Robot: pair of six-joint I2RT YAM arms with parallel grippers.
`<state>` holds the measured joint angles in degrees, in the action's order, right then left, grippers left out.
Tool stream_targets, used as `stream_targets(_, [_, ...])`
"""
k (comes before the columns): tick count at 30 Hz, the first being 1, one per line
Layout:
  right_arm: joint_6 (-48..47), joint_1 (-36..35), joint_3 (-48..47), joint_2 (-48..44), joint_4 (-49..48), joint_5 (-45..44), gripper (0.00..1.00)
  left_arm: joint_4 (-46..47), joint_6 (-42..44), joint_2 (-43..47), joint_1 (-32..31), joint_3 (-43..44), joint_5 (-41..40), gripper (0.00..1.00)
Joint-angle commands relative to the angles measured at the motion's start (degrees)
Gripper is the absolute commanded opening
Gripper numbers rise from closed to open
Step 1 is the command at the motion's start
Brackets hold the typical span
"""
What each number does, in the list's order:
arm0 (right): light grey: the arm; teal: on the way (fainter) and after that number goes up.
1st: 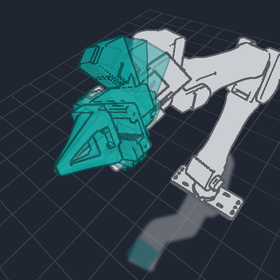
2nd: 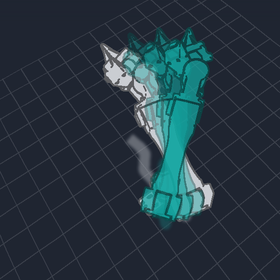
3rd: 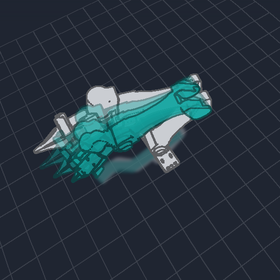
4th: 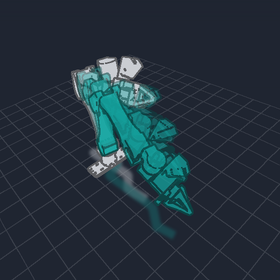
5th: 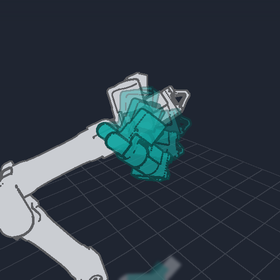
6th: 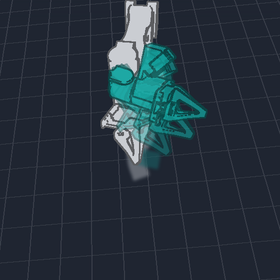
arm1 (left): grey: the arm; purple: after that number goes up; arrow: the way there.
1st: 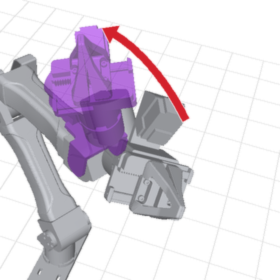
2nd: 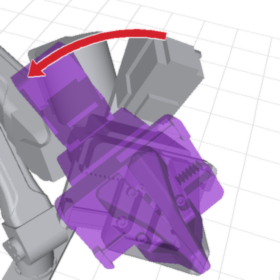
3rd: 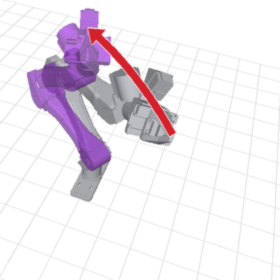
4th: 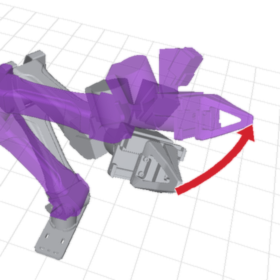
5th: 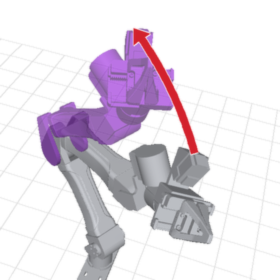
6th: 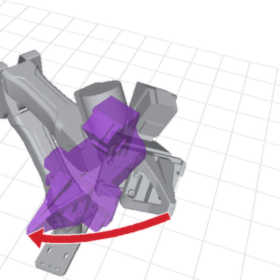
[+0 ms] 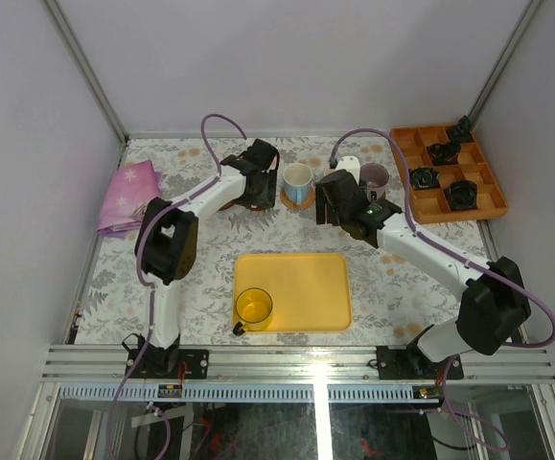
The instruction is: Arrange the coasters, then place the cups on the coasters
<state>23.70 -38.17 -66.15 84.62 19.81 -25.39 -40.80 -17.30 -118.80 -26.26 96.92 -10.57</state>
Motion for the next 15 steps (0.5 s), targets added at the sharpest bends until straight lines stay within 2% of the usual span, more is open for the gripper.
stream_targets(1, [-0.5, 0.4, -2.0, 0.1, -2.1, 0.0, 0.75, -0.3, -0.4, 3.9, -0.7, -1.0, -1.2, 0.70])
stream_targets(8, [-0.9, 0.4, -2.3, -0.2, -2.2, -0.9, 0.75, -0.7, -0.9, 15.3, -1.5, -7.5, -1.7, 0.82])
stream_targets(15, [-1.2, 0.5, -2.0, -0.4, -1.8, -0.9, 0.74, -3.8, -5.1, 33.2, -5.3, -24.4, -2.2, 0.95])
